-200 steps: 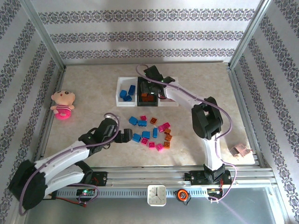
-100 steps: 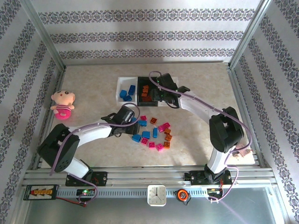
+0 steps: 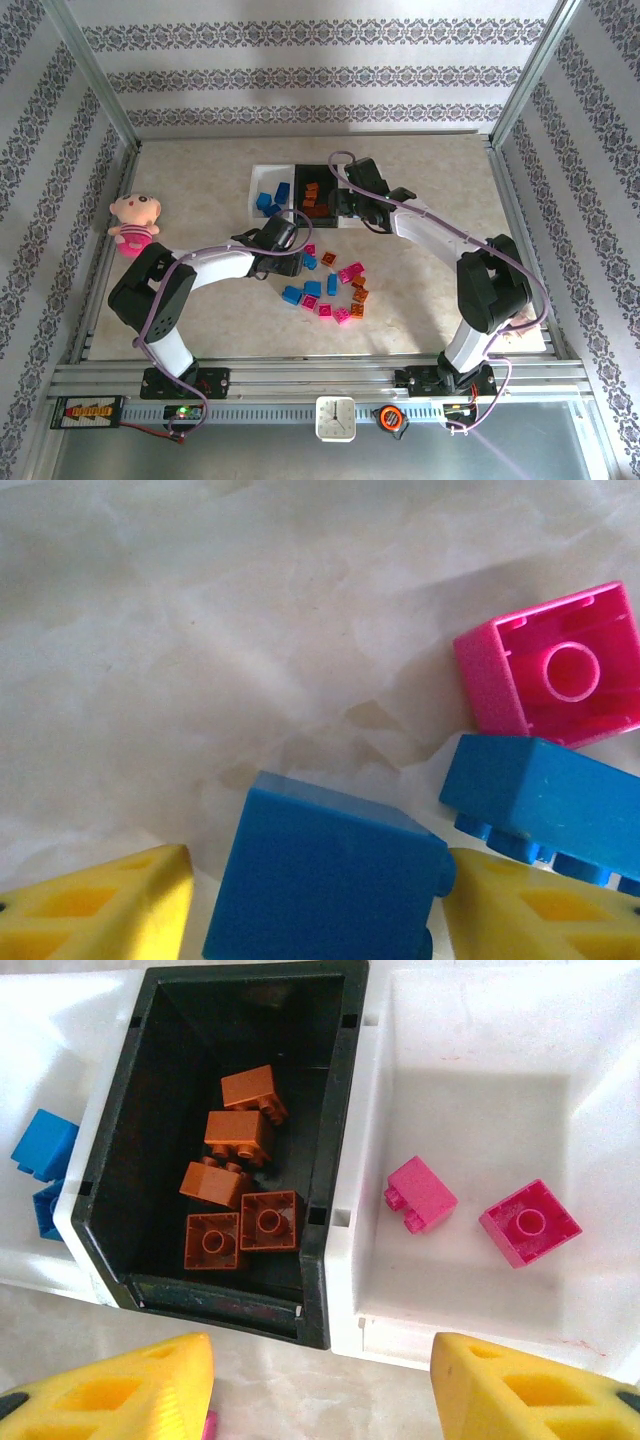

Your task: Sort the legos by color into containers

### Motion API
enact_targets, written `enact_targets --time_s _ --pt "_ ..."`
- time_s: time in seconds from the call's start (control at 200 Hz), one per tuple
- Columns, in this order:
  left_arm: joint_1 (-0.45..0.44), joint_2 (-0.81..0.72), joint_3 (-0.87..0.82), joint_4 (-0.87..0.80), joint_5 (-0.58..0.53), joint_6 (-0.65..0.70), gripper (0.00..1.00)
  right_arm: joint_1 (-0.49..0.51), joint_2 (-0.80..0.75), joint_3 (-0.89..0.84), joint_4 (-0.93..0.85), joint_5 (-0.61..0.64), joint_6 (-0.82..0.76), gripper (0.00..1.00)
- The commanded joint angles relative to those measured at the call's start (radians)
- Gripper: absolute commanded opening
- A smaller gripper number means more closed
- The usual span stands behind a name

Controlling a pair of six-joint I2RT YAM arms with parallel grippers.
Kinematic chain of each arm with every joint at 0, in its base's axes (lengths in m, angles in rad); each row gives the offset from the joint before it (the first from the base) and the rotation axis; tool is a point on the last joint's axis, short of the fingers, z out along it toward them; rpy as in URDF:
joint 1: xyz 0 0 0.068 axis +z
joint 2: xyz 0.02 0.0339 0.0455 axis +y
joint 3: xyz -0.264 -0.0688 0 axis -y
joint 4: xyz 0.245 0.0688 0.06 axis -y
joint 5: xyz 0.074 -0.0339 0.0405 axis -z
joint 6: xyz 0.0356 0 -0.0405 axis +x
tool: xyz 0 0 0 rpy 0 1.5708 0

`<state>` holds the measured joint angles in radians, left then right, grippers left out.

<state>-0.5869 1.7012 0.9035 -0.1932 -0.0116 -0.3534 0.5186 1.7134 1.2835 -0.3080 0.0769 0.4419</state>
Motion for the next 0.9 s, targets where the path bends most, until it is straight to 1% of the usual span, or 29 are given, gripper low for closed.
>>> enact_targets --time_s 0.0,0.125,0.235,0.38,0.47,0.53,0.605,0.69,0.8,0.894 --pt "0.012 0.008 0.014 0.030 0.004 0.027 0.60 -0.008 -0.032 -0.022 0.016 -0.014 0.010 0.59" --pt "0.012 -0.027 -0.009 0.026 0.019 0.015 0.47 -0.009 -0.046 -0.035 0.017 -0.016 0.014 0.59" --pt "0.012 -0.111 -0.063 0.021 0.030 -0.014 0.39 -0.013 -0.077 -0.068 0.021 -0.026 0.018 0.59" --pt "0.025 -0.278 -0.131 -0.002 0.038 -0.063 0.37 -0.014 -0.150 -0.149 0.026 -0.039 0.021 0.59" --pt "0.072 -0.370 -0.134 -0.006 0.059 -0.089 0.37 -0.014 -0.211 -0.212 0.027 -0.045 0.024 0.59" --pt "0.110 -0.394 -0.108 -0.004 0.063 -0.096 0.37 -0.012 -0.248 -0.256 0.033 -0.050 0.028 0.59" --pt "0.159 -0.369 -0.043 0.004 0.060 -0.097 0.36 -0.010 -0.285 -0.300 0.035 -0.059 0.034 0.59" --pt "0.208 -0.292 0.034 0.042 0.067 -0.106 0.36 -0.009 -0.319 -0.337 0.029 -0.062 0.038 0.59" --pt "0.259 -0.143 0.160 0.086 0.100 -0.118 0.34 -0.006 -0.357 -0.379 0.021 -0.051 0.040 0.60" --pt "0.276 -0.016 0.276 0.079 0.086 -0.107 0.33 -0.008 -0.390 -0.405 0.005 -0.045 0.040 0.60"
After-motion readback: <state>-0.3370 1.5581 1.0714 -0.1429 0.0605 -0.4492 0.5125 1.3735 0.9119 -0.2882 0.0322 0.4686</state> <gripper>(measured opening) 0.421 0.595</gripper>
